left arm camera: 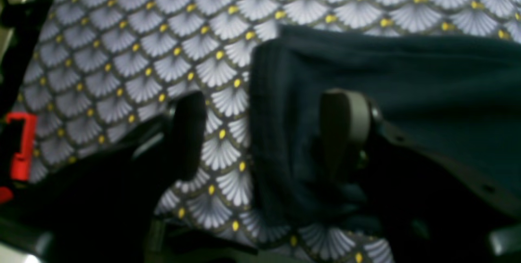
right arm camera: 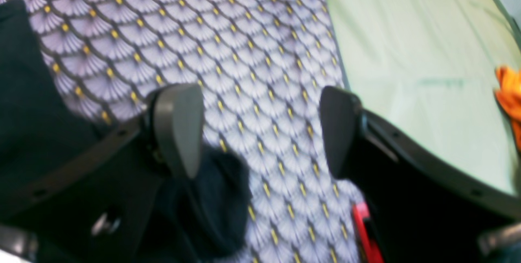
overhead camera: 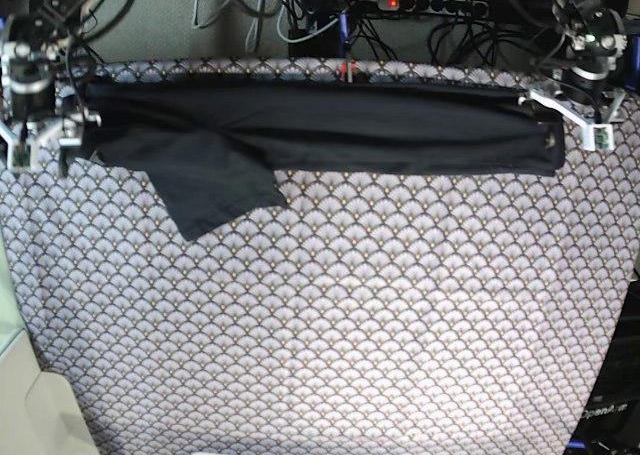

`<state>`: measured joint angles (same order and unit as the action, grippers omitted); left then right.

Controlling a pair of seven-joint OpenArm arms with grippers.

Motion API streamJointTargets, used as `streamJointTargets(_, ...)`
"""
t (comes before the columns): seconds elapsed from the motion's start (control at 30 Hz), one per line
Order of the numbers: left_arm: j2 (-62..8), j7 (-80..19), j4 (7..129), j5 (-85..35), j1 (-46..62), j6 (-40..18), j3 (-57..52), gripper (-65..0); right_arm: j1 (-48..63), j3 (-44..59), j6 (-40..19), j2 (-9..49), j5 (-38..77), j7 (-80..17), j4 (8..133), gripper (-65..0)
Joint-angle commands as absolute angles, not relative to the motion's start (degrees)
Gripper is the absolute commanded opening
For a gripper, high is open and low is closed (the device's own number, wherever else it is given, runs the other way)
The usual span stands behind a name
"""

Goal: Fold the T-shirt properly
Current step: 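Grasp the hanging sleeve with the right gripper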

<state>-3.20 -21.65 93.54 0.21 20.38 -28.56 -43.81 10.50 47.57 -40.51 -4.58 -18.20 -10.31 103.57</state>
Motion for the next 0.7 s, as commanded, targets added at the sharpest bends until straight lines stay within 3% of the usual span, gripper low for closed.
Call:
streamJointTargets(0.0, -3.1, -20.3, 94.9, -0.4, 20.3, -28.5, -44.0, -22.5, 9.3, 45.9, -40.0, -4.1, -17.5, -10.8, 105.2, -19.9)
streamJointTargets(0.37, -1.1, -20.4, 98.2, 0.0, 20.3, -28.5, -43.9, -22.5, 1.4, 22.8, -40.0, -1.4, -17.5, -42.1, 107.0, -19.9)
streamJointTargets(0.67, -0.8, -25.1, 98.3, -0.1, 20.3, -28.5, -44.0, -22.5, -7.3, 10.9, -40.0, -0.3, -16.5, -52.7, 97.4, -20.0)
